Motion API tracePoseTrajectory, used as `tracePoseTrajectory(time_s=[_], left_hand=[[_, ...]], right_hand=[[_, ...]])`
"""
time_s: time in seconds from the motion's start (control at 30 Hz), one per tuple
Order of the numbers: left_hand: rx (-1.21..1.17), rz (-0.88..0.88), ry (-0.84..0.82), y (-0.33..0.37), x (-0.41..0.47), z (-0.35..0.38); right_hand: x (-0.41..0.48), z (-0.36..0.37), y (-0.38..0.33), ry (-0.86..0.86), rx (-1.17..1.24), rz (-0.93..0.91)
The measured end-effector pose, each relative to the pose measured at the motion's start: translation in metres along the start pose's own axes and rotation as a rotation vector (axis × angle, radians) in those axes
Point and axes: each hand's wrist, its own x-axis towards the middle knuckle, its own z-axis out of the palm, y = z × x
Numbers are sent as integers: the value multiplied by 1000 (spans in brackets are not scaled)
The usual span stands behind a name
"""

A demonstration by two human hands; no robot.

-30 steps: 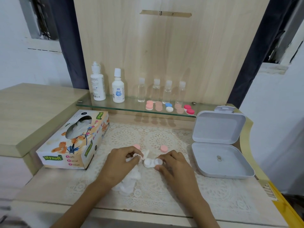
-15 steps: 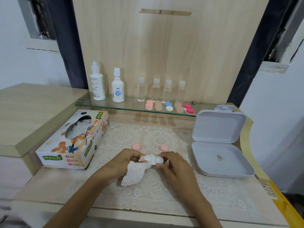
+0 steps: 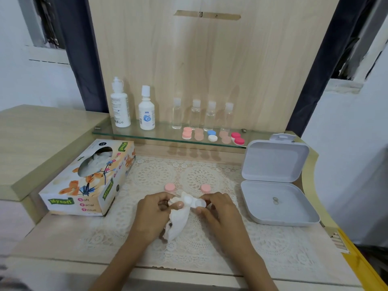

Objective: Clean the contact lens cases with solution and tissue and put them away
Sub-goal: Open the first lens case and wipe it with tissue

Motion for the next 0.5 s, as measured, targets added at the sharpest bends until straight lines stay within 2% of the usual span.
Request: tracePoseTrajectory(time_s=[0.2, 0.27, 0.5], left_hand=[[-125, 70, 106, -1, -7, -3], [-186, 74, 104, 0, -9, -4], [-174, 140, 30, 6, -16, -1]], right_hand=[[1, 5, 4, -9, -75, -36], [1, 5, 4, -1, -103, -33], [0, 7, 5, 4, -38, 20]])
